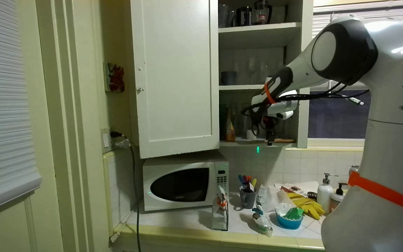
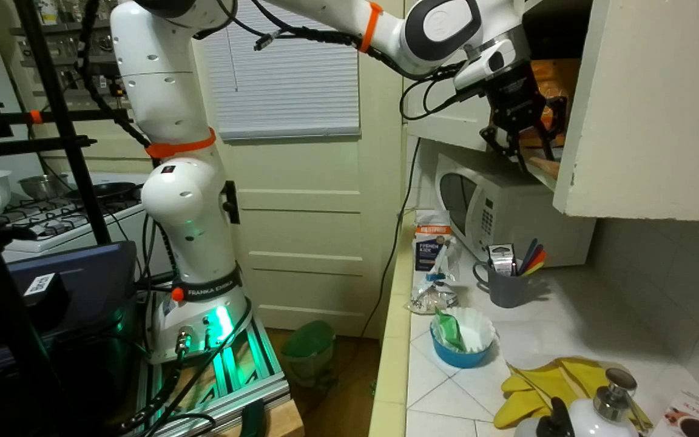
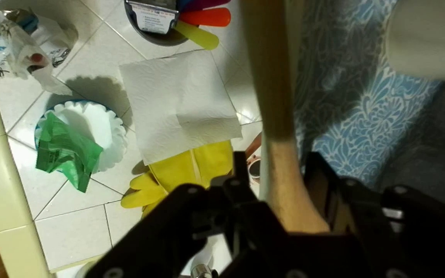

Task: Remove the wooden spoon from the cabinet and place it on the counter top

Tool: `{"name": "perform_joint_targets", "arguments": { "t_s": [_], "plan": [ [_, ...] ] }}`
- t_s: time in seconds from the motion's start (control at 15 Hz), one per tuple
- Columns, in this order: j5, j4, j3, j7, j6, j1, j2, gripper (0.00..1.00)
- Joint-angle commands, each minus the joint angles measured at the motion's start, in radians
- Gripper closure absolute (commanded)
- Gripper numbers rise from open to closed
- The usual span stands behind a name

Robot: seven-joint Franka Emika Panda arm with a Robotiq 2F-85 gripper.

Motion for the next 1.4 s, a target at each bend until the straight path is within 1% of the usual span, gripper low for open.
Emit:
{"name": "perform_joint_targets", "arguments": {
  "t_s": [0.0,0.07,0.13,0.27,0.47,0.6,0.73,0.8,0.93,1.07,1.13,1.27,1.33],
  "plan": [
    [-0.015,-0.07,0.002,0.007,-0.018,-0.005,-0.062,0.89],
    [-0.016,-0.075,0.006,0.014,-0.008,-0.005,-0.06,0.95],
    [-0.011,-0.074,0.009,0.007,-0.009,-0.004,-0.063,0.94],
    [-0.003,-0.076,0.015,0.005,-0.004,-0.003,-0.069,0.93],
    [0.013,-0.107,0.023,-0.034,-0.001,0.005,-0.108,0.96],
    [-0.008,-0.142,0.031,-0.059,-0.005,0.002,-0.143,0.94],
    [-0.072,-0.172,0.037,-0.109,-0.011,-0.014,-0.175,0.94],
    [-0.102,-0.188,0.04,-0.119,0.007,-0.026,-0.193,0.94],
    [-0.126,-0.225,0.039,-0.201,0.015,-0.029,-0.241,0.94],
    [-0.073,-0.257,0.03,-0.336,-0.01,-0.01,-0.306,0.94],
    [-0.079,-0.271,0.037,-0.382,-0.023,-0.014,-0.333,0.94],
    [-0.168,-0.289,0.079,-0.412,-0.054,-0.058,-0.372,0.94],
    [-0.224,-0.302,0.106,-0.407,-0.059,-0.086,-0.39,0.94]
  ]
}}
